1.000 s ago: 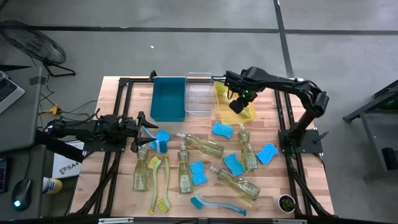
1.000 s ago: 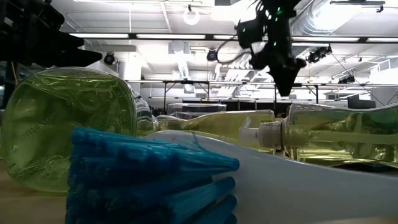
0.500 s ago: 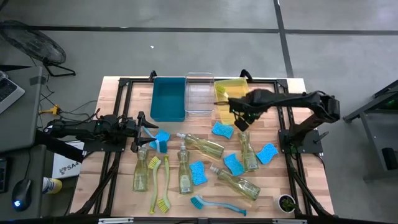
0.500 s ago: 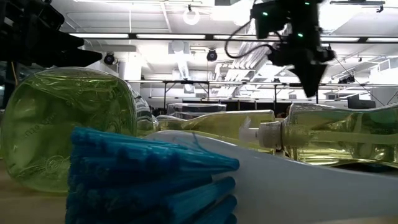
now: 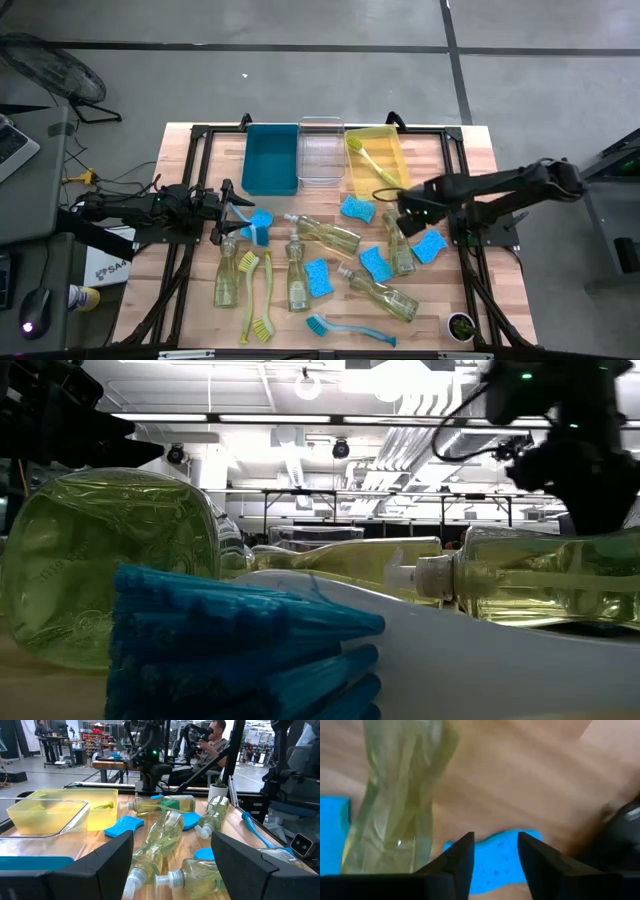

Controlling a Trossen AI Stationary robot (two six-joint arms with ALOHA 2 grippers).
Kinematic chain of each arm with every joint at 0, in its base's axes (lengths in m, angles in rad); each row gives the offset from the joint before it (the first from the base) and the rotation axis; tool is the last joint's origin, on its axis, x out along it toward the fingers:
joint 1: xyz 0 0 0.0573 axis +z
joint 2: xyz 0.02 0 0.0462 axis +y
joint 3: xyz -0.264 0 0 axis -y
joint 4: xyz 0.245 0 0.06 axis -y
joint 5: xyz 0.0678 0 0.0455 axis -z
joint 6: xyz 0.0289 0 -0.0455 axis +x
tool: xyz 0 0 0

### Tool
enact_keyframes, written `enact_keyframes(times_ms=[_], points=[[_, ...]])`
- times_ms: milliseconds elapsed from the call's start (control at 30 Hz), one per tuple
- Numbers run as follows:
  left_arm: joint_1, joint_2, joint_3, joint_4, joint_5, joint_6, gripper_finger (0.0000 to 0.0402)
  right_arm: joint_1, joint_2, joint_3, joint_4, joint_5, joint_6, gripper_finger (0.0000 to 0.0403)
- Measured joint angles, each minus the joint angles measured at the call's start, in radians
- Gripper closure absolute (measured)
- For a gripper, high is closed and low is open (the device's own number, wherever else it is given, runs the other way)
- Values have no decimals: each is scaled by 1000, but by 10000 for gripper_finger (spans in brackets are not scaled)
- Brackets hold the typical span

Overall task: Pick & Place Kitchen Sink Supplies
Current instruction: Put the blue sponge into the transparent bin

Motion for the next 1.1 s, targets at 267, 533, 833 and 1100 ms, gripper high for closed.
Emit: enact_keyframes(times_ms=[267, 533, 833, 1100], points=[[0, 0, 0, 0, 0, 0, 137, 102, -72, -165, 119, -61, 216, 211], [0, 0, 0, 0, 0, 0, 137, 151, -69, -219, 172, -57, 310, 210], [0, 0, 0, 0, 0, 0, 137, 187, -61, -320, 304, -60, 381, 210], [0, 0, 0, 0, 0, 0, 137, 197, -46, -314, 297, -40, 384, 229]])
